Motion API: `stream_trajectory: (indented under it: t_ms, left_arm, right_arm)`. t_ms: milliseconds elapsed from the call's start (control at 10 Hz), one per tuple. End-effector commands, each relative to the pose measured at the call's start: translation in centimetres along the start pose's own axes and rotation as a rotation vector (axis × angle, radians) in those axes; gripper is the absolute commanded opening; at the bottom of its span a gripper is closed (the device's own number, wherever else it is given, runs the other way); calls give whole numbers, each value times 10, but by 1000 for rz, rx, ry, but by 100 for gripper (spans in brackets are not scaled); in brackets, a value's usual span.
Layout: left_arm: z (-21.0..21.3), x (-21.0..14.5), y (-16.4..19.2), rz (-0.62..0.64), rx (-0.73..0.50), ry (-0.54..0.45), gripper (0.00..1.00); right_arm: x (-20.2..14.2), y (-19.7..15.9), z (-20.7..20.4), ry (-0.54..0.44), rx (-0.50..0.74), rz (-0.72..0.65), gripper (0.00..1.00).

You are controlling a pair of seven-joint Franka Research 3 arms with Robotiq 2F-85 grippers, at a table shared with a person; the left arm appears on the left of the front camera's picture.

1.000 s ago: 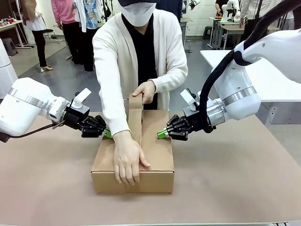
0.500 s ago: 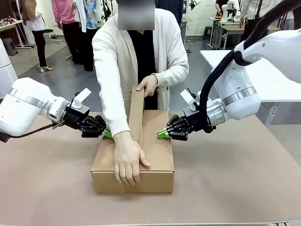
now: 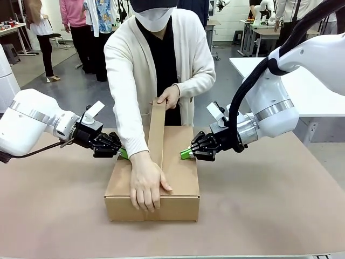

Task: Wrap the clocks to prevent damage.
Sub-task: After the human seals the box with tape, release both hands from the side flaps of the Package Box.

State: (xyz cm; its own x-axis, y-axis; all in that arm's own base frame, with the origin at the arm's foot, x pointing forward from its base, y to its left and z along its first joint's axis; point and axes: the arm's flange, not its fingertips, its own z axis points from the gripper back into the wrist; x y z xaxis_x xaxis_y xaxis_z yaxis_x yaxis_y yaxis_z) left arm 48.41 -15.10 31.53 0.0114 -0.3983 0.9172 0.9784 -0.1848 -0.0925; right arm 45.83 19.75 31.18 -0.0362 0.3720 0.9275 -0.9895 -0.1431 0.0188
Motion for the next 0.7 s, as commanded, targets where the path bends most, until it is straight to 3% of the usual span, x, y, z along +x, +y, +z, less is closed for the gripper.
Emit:
stream_trajectory:
  t_ms: [0, 600]
  left_arm:
    - [-2, -4, 0, 5, 7, 8, 0]
    - [-2, -4, 0, 5, 7, 8, 0]
  right_arm:
    - [-3, 0, -2, -1, -13, -12, 1]
    - [-3, 0, -2, -1, -13, -12, 1]
